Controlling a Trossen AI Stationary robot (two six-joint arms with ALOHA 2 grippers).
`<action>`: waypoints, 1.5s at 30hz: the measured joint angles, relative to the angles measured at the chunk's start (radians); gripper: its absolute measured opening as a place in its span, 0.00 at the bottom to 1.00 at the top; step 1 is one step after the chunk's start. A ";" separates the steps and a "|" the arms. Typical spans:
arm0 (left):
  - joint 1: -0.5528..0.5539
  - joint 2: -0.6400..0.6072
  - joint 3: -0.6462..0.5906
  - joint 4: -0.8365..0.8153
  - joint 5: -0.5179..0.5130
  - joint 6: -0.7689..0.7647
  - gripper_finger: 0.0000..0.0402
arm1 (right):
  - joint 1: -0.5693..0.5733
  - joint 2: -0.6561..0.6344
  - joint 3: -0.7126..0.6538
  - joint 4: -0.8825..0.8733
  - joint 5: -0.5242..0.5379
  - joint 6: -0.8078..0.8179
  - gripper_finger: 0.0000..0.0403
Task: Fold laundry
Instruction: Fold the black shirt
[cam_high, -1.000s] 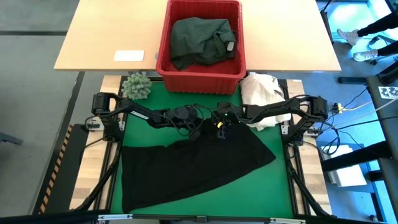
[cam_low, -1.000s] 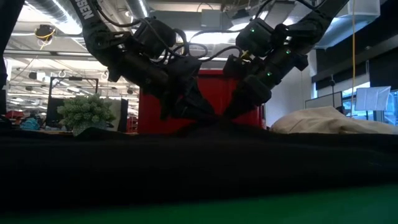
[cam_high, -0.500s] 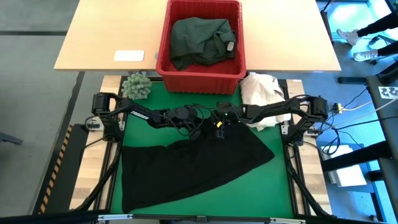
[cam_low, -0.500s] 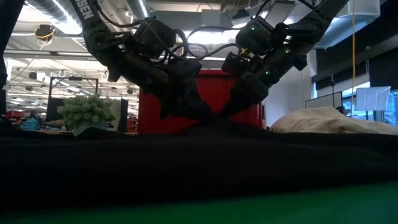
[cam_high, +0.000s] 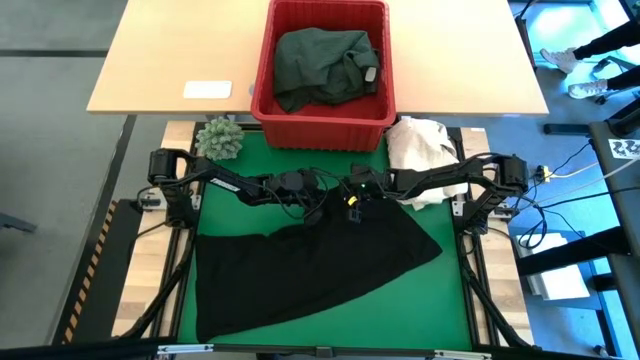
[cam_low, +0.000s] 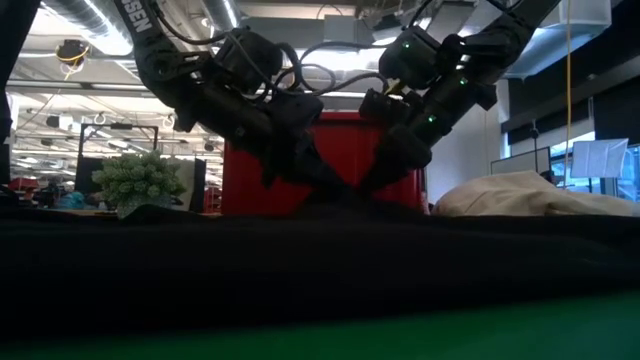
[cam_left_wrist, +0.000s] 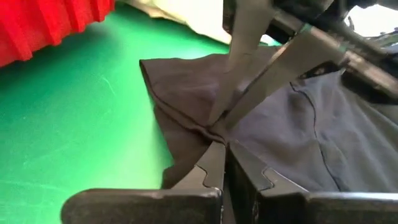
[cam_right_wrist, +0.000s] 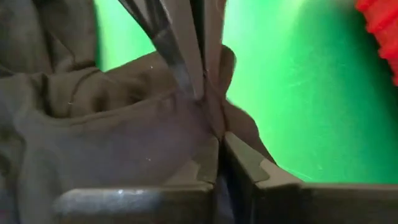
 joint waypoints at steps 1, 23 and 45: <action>0.000 0.000 0.000 0.001 0.011 0.000 0.01 | 0.000 -0.001 0.000 -0.016 0.016 0.000 0.09; 0.003 0.000 0.060 -0.122 0.126 0.183 0.00 | -0.001 -0.142 -0.004 -0.075 -0.051 -0.064 0.57; 0.000 0.000 0.060 -0.093 0.097 0.293 0.00 | -0.001 -0.036 -0.005 0.036 -0.129 -0.088 0.54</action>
